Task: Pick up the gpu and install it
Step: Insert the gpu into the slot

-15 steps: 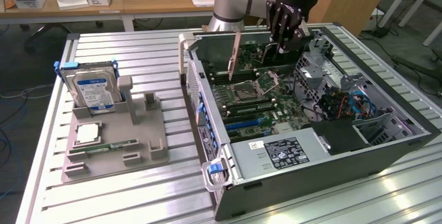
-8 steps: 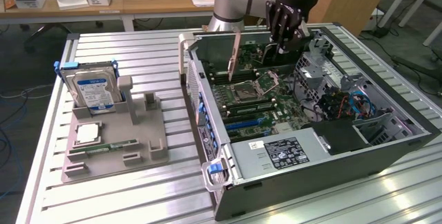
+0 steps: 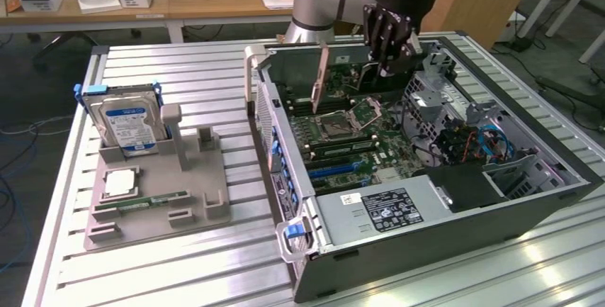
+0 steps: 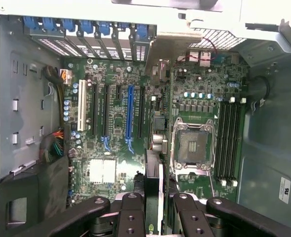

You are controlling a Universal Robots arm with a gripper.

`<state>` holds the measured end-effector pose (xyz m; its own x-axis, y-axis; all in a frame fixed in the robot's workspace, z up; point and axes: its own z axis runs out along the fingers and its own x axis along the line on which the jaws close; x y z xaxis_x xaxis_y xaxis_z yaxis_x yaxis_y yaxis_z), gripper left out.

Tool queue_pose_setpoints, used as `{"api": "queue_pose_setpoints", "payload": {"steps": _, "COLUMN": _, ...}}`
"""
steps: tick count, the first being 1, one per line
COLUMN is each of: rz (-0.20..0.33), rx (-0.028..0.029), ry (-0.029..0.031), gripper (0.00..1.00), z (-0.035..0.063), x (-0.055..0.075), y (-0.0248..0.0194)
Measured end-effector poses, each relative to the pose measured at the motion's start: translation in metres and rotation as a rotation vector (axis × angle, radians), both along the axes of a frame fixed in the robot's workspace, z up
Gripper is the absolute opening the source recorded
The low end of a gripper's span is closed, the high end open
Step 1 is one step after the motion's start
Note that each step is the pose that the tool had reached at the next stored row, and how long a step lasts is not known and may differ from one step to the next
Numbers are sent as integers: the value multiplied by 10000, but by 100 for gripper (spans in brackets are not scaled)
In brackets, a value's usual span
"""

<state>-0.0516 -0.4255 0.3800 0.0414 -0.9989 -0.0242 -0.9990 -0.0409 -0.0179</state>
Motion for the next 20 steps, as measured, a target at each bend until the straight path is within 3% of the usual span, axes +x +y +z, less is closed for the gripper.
{"api": "queue_pose_setpoints", "payload": {"steps": 20, "rz": 0, "rx": 0, "ry": 0, "gripper": 27, "z": -87, "x": 0, "y": 0}}
